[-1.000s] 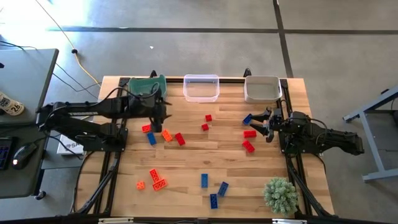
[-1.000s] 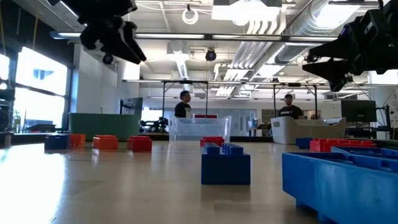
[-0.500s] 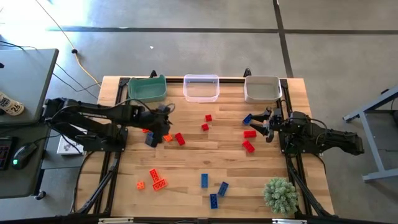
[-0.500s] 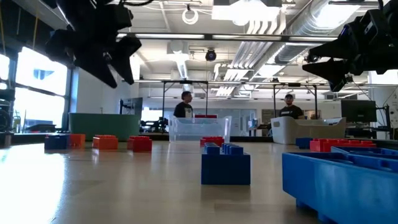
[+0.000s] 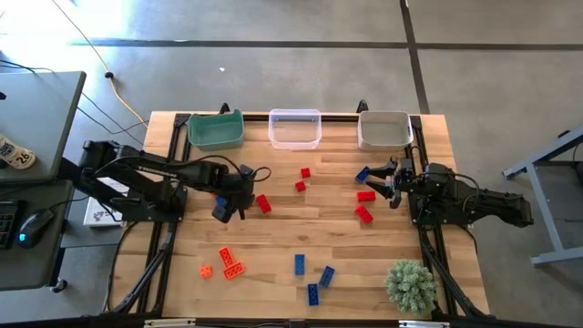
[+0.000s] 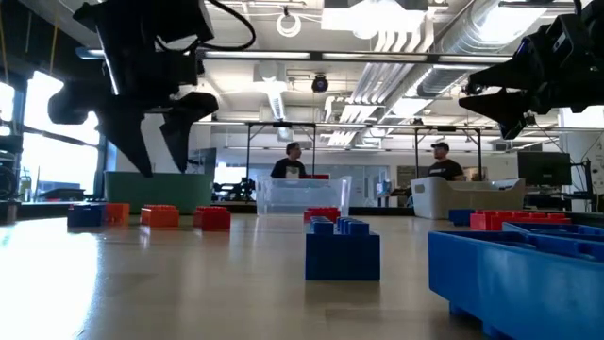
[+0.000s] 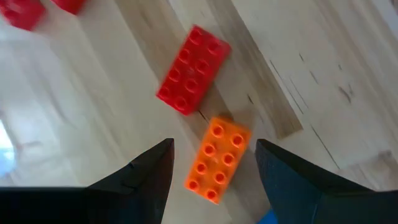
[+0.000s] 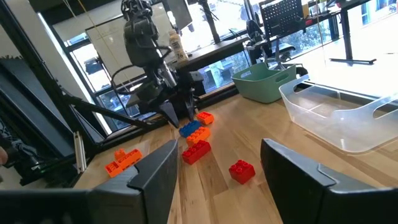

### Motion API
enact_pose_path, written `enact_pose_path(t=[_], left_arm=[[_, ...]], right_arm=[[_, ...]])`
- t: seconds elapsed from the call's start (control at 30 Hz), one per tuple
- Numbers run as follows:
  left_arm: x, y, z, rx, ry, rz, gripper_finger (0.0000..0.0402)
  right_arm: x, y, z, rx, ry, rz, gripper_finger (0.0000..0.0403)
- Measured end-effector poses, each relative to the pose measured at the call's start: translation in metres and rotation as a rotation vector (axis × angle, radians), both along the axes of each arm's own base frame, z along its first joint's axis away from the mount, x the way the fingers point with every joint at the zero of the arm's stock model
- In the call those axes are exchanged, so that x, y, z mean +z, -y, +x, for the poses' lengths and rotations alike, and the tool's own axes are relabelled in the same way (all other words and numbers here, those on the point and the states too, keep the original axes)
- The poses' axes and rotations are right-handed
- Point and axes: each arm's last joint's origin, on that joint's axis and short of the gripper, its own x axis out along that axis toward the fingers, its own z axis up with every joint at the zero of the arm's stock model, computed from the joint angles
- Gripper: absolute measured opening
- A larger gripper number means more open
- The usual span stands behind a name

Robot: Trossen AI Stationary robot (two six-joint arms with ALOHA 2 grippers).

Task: Sort & place blocks by color
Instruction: Put the orange game piece into the green bin

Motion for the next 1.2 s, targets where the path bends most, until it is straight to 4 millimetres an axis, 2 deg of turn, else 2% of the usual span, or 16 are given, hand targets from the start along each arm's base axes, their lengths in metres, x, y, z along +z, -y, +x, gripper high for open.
enact_pose_path(t=[0.93,1.1,1.2], left_arm=[[-0.052,-0.017,0.010,-0.008,-0.270,0.034,0.0213],[-0.054,-0.017,0.011,-0.008,-0.279,0.035,0.0210],[-0.054,-0.017,0.011,-0.009,-0.280,0.032,0.0192]], right_arm=[[0.000,0.000,0.000,0.000,0.000,0.000,0.0217],[0.000,0.000,0.000,0.000,0.000,0.000,0.0217],[0.000,0.000,0.000,0.000,0.000,0.000,0.0217]])
